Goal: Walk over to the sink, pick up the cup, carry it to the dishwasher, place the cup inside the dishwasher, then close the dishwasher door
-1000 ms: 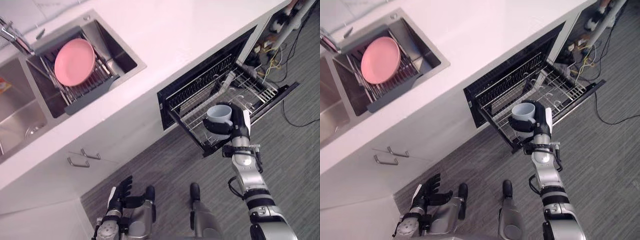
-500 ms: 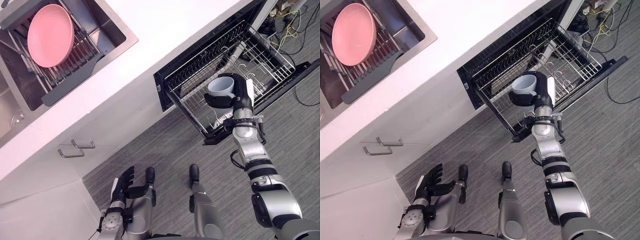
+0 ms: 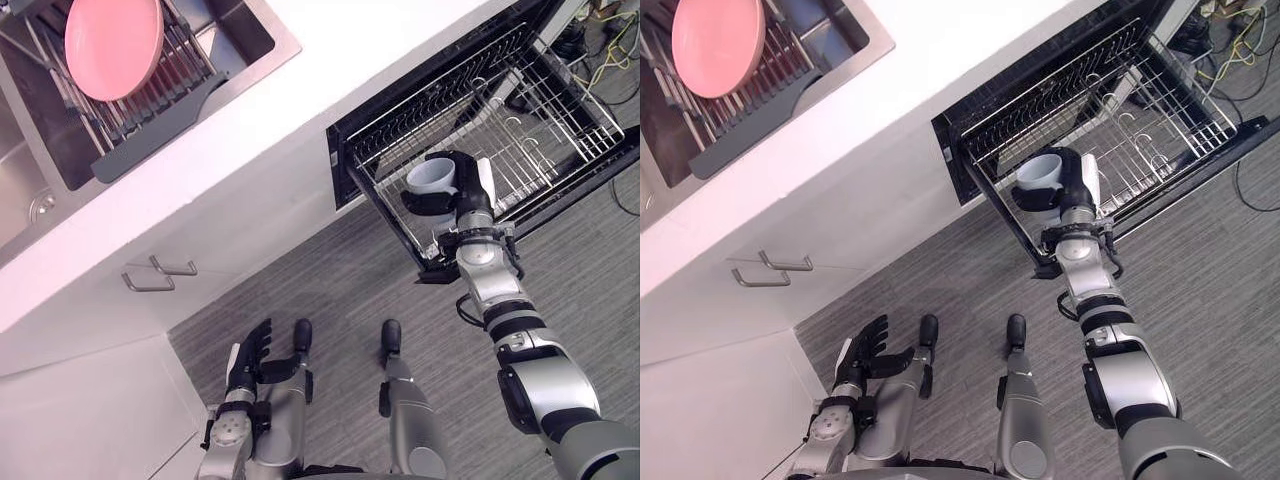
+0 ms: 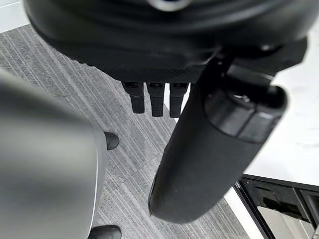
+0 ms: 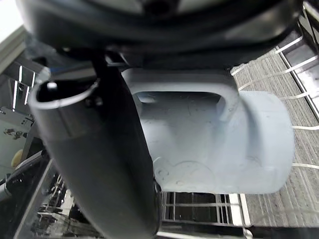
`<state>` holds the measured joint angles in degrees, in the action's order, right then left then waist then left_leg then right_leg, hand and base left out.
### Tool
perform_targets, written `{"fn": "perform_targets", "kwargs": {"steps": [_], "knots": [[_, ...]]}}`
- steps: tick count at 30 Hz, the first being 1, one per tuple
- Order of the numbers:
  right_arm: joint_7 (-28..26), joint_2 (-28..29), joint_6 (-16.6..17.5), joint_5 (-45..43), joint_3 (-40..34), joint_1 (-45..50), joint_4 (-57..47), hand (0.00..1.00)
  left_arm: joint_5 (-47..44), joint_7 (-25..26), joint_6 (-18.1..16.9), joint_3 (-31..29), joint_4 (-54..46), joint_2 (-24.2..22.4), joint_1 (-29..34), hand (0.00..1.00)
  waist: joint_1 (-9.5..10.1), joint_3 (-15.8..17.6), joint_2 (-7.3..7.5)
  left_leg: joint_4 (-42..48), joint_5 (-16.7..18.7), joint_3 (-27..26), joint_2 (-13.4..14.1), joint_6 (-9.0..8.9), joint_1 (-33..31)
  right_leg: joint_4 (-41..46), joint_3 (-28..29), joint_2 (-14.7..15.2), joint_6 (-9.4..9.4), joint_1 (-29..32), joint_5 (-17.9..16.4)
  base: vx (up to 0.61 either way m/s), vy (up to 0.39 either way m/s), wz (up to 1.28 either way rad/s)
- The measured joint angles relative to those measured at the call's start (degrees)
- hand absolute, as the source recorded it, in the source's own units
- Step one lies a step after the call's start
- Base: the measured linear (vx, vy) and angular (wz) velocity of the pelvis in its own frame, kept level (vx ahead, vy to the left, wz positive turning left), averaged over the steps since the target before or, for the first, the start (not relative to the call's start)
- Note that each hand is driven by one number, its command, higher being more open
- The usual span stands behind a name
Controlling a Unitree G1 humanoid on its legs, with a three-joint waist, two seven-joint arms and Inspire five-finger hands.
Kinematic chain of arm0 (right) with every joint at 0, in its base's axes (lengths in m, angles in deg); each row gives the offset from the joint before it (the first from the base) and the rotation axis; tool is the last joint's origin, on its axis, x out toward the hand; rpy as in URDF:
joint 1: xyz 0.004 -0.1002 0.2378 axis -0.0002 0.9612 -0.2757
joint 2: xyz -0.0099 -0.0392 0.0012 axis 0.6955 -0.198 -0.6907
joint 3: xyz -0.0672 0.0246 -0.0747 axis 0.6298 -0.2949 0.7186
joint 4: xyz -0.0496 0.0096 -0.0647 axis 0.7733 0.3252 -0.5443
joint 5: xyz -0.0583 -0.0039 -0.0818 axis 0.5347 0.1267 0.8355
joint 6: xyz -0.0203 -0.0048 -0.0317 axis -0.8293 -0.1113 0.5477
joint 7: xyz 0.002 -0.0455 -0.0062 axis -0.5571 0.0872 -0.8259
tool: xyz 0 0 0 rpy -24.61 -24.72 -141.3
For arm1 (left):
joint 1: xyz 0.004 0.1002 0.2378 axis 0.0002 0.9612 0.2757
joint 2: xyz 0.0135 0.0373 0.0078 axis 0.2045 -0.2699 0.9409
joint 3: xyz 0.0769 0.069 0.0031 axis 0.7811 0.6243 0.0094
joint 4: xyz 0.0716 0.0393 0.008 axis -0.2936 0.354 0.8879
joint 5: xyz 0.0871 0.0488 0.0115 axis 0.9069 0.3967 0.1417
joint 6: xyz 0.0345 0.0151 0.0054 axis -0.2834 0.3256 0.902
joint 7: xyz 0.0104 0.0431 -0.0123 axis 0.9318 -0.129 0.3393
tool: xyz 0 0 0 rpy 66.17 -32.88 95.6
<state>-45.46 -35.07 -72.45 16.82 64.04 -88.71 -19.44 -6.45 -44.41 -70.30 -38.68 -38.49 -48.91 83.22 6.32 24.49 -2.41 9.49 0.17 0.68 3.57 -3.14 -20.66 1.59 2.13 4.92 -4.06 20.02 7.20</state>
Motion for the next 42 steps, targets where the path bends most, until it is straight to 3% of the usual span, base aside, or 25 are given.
{"fn": "perform_targets", "kwargs": {"steps": [11, 25, 33, 36, 42], "knots": [[1.6, 1.0, -0.6, 0.0, -0.9, 0.0, 0.7, 0.90, -1.0, 0.2, -0.1, 0.8, -0.1, 0.0, -0.5, 0.90, 0.62, 0.1, 0.14, -2.6, -1.7, 0.4, 0.1, -0.25, 0.6, -0.1, -0.4, -0.1, 0.07, 0.3, 0.1, 0.00, -0.007, 0.02], [3.0, 2.7, -0.5, 0.6, -3.2, 4.8, -9.5, 0.90, -1.2, 0.1, 0.1, 0.7, -0.2, 0.3, -0.7, 0.90, 0.58, 0.6, 1.18, -4.7, -2.7, 0.4, 0.3, -0.55, 3.8, -0.4, -0.3, -0.4, 0.26, -1.9, 0.3, 0.00, -0.001, 0.00], [3.1, 6.6, -0.5, 0.6, -4.8, 10.4, -18.0, 0.90, -1.2, -0.2, 0.7, 0.7, 0.0, 0.4, -0.7, 0.90, 0.45, 0.5, 1.72, -7.4, -3.9, 0.3, 0.7, -0.71, 6.8, -1.1, -0.5, -0.6, 0.30, -4.0, 0.3, 0.00, 0.000, 0.00], [3.1, 9.0, -0.4, 0.6, -5.0, 15.0, -24.1, 0.90, -1.1, -0.3, 1.0, 0.6, 0.6, 0.7, -0.7, 0.90, 0.46, -0.1, 2.58, -8.1, -3.9, 0.2, 0.8, -0.70, 8.6, -2.0, -0.5, -0.8, 0.30, -5.8, 0.3, 0.01, 0.000, -0.01], [2.3, 14.9, 0.6, 1.8, -4.9, 28.4, -35.2, 0.90, -0.3, -1.5, 2.2, -1.7, 4.1, 2.5, -0.6, 0.90, -0.86, -3.7, 6.89, -9.6, -3.4, 0.0, 1.1, -0.72, 11.8, -3.5, -0.6, -1.0, 0.46, -8.9, -0.2, 0.06, 0.000, -0.02]]}}
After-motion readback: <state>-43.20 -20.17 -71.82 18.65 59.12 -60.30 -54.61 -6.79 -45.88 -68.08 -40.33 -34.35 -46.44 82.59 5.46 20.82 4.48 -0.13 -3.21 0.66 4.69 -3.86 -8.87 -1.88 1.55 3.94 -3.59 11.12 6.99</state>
